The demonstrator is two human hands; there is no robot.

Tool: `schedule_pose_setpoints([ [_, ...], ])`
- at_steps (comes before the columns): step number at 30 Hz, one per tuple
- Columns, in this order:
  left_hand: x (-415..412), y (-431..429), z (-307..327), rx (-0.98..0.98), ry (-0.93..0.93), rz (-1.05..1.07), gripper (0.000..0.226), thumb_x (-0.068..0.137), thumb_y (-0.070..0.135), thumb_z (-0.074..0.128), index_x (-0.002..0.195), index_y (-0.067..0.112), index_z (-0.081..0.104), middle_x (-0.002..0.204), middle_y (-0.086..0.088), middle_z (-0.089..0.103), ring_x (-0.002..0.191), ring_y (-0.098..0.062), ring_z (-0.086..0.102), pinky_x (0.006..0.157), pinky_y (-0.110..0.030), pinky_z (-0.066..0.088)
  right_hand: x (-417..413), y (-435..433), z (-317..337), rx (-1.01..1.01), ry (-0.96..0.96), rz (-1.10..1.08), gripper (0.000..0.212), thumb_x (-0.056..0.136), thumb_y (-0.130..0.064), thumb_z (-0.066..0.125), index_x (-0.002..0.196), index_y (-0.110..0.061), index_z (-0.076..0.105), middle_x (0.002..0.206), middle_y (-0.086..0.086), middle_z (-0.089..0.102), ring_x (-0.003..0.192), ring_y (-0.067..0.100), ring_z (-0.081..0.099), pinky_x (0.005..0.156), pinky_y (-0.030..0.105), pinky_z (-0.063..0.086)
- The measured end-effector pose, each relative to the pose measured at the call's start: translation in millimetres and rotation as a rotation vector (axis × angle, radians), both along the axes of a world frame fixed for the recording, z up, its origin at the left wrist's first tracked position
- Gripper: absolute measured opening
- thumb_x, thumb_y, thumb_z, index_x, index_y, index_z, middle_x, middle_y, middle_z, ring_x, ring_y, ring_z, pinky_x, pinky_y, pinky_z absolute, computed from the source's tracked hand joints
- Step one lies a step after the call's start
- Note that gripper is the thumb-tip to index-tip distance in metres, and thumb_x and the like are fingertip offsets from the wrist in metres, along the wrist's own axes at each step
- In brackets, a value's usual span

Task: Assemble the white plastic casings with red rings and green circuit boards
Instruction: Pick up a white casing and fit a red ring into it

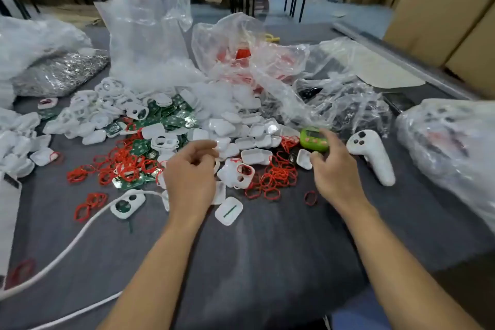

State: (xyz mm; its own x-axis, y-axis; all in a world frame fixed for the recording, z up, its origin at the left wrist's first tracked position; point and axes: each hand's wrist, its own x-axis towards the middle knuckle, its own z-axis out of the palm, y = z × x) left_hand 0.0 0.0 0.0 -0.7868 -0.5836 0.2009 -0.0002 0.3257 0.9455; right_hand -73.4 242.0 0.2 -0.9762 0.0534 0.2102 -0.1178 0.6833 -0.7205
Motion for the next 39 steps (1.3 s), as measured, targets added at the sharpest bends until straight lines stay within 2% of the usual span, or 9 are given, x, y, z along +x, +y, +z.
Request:
schedule_pose_setpoints([
  [3,7.6,-11.4,-9.2,-0.180,-0.039,0.120,0.036,0.086,0.011,0.060,0.083,0.044,0.072,0.084,0.034,0.070,0.083,0.013,0.062,0.069,0.002,0.038,-1.0,-0.2,-4.9,0.033,-0.066,0.034,0.059,0.103,-0.022,0.055,0.159,-0.019,0.036,0.160,0.005,0.042,0.148,0.022,0.036,0.122,0.038,0.029],
  [7,-1.3,-6.1,-17.8,-0.379,-0.092,0.053,0.034,0.085,0.007,0.064,0.096,0.037,0.076,0.089,0.018,0.073,0.093,-0.008,0.064,0.083,-0.012,0.035,-6.4,1.9,-11.8,0.040,-0.063,0.000,0.059,0.103,-0.025,0.056,0.158,-0.022,0.036,0.159,0.004,0.043,0.145,0.023,0.041,0.117,0.035,0.032],
  [16,-12.1,-7.9,-21.6,-0.407,-0.183,-0.031,0.040,0.088,0.010,0.060,0.120,0.030,0.073,0.117,0.007,0.070,0.116,-0.017,0.059,0.097,-0.023,0.037,-8.6,-3.6,-13.6,0.159,-0.120,-0.032,0.059,0.106,-0.027,0.050,0.161,-0.030,0.029,0.169,0.011,0.024,0.154,0.029,0.026,0.119,0.043,0.029],
  [21,-27.8,-18.0,-12.7,-0.450,-0.181,-0.032,0.051,0.089,0.007,0.060,0.136,0.026,0.064,0.129,0.000,0.063,0.127,-0.019,0.051,0.101,-0.022,0.034,0.8,-48.3,-0.4,0.078,0.229,0.144,0.043,0.096,-0.009,0.061,0.136,-0.026,0.063,0.150,-0.002,0.053,0.149,0.016,0.035,0.121,0.030,0.028],
  [24,-46.7,-30.2,-7.4,-0.491,-0.254,-0.087,0.063,0.091,0.011,0.061,0.150,0.020,0.045,0.140,-0.003,0.055,0.132,-0.017,0.040,0.106,-0.027,0.031,-14.2,-103.8,10.7,0.104,0.108,0.319,0.040,0.095,-0.006,0.056,0.127,-0.025,0.070,0.137,0.000,0.061,0.133,0.018,0.051,0.105,0.014,0.030],
  [27,-61.1,-41.6,-12.1,-0.639,-0.311,-0.193,0.056,0.094,0.020,0.061,0.148,0.014,0.047,0.151,-0.004,0.045,0.141,-0.021,0.036,0.117,-0.033,0.028,-42.0,-148.3,20.6,0.247,-0.098,0.489,0.045,0.093,-0.007,0.056,0.135,-0.023,0.065,0.138,0.005,0.060,0.129,0.022,0.055,0.100,0.018,0.035],
  [30,-69.0,-51.1,-16.7,-0.612,-0.258,-0.155,0.043,0.095,0.016,0.062,0.137,0.017,0.060,0.143,0.000,0.052,0.135,-0.020,0.044,0.110,-0.031,0.035,-65.0,-163.7,21.9,0.357,-0.194,0.594,0.049,0.089,-0.014,0.062,0.138,-0.022,0.063,0.146,0.000,0.057,0.138,0.022,0.047,0.114,0.030,0.038],
  [35,-75.5,-55.3,-17.5,-0.566,-0.175,-0.049,0.031,0.091,0.010,0.068,0.117,0.023,0.077,0.125,0.007,0.067,0.116,-0.017,0.058,0.097,-0.028,0.042,-74.1,-153.5,7.7,0.258,0.005,0.431,0.047,0.082,-0.026,0.045,0.119,-0.030,0.074,0.131,0.000,0.068,0.126,0.023,0.055,0.109,0.044,0.043],
  [39,-81.4,-61.7,-10.4,-0.509,-0.171,0.059,0.030,0.100,0.016,0.056,0.123,0.026,0.073,0.123,0.006,0.071,0.110,-0.021,0.063,0.091,-0.030,0.042,-90.0,-141.3,1.1,0.184,0.060,0.328,0.046,0.090,-0.005,0.053,0.125,-0.028,0.071,0.139,-0.005,0.064,0.131,0.018,0.052,0.113,0.025,0.034],
])
